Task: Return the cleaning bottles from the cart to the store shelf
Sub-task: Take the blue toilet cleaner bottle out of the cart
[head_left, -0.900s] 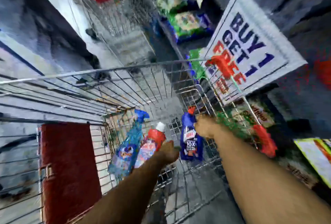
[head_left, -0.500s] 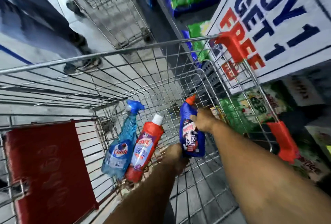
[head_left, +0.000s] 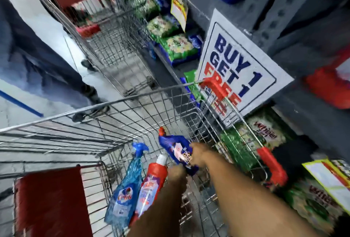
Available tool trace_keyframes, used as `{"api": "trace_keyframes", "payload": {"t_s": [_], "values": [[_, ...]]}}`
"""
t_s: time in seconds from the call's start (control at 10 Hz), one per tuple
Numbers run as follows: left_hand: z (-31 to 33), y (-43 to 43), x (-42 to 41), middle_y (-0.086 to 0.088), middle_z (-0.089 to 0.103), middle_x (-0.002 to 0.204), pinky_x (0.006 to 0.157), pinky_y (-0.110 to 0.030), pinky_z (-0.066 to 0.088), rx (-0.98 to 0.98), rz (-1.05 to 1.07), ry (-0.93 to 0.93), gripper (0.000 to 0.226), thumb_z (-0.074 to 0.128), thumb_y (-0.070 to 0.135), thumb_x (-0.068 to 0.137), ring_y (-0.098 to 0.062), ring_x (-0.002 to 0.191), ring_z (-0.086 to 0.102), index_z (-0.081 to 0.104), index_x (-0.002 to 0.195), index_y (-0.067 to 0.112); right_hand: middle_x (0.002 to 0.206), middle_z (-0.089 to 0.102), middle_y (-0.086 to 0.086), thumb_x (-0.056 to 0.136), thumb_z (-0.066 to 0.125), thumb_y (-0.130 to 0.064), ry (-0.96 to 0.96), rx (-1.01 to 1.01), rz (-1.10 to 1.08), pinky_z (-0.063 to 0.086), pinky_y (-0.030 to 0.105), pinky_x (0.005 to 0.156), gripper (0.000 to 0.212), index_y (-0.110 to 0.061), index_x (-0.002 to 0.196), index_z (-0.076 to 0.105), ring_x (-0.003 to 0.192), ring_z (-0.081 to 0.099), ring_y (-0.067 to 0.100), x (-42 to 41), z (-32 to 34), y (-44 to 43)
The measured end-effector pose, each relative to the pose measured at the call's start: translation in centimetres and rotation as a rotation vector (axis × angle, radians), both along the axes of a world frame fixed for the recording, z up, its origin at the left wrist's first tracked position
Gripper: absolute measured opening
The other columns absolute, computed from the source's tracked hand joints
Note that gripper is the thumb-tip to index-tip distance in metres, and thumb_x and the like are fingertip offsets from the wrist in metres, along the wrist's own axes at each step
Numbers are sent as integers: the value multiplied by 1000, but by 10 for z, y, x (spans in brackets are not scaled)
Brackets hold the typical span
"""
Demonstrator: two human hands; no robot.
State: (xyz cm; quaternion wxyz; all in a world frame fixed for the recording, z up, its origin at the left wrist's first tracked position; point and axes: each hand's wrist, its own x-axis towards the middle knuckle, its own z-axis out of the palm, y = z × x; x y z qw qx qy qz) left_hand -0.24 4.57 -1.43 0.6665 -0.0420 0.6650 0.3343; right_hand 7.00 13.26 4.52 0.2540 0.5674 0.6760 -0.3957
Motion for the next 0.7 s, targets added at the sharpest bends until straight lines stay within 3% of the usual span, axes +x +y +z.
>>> {"api": "trace_keyframes", "payload": {"t_s": [0.1, 0.2, 0.3, 0.4, 0.5, 0.6, 0.7], "values": [[-20, -4, -13, -2, 56, 79, 69, -33, 50, -15, 54, 105, 26, 42, 14, 92, -14, 68, 53, 55, 112, 3, 109, 70, 15, 82, 55, -9, 63, -21, -61, 51, 32, 82, 24, -10, 103, 66, 99, 66, 31, 2, -19, 21], [-33, -4, -18, -12, 62, 89, 62, -30, 49, 64, 151, 81, 27, 44, 9, 91, -19, 69, 59, 54, 115, 4, 105, 70, 18, 83, 50, -5, 115, -73, -69, 54, 41, 86, 28, -10, 104, 66, 97, 66, 35, 3, -33, 17], [-26, 0, -21, -9, 68, 84, 51, -25, 51, 102, 249, 0, 15, 46, 7, 92, -19, 68, 64, 57, 100, 12, 105, 70, 16, 86, 48, -6, 143, -131, -154, 54, 48, 89, 28, -13, 107, 65, 95, 66, 34, 8, -46, 26], [-18, -3, -25, -7, 67, 82, 57, -28, 52, 114, 223, -36, 12, 46, 9, 93, -20, 72, 63, 58, 92, 12, 110, 65, 14, 90, 48, -4, 142, -216, -251, 52, 48, 91, 25, -10, 110, 61, 100, 64, 29, 12, -40, 24], [-7, -13, -32, -22, 68, 96, 71, -42, 58, 143, 132, -37, 18, 49, 10, 92, -36, 86, 67, 56, 102, -3, 115, 59, 10, 90, 50, -1, 164, -366, -424, 52, 36, 72, 31, -10, 119, 51, 95, 60, 21, 26, -11, 15], [10, -19, -33, -28, 66, 107, 78, -47, 58, 183, 64, -21, 26, 50, 12, 91, -41, 97, 66, 53, 108, -8, 115, 59, 7, 87, 54, 0, 188, -384, -506, 51, 30, 62, 41, -13, 125, 47, 90, 60, 18, 37, 10, 8], [48, -29, -36, -28, 66, 107, 75, -41, 58, 307, 31, 1, 27, 50, 13, 92, -38, 96, 67, 52, 109, -7, 103, 59, 3, 84, 57, 4, 296, -389, -568, 54, 30, 67, 53, -16, 131, 44, 91, 62, 19, 41, 52, 3]]}}
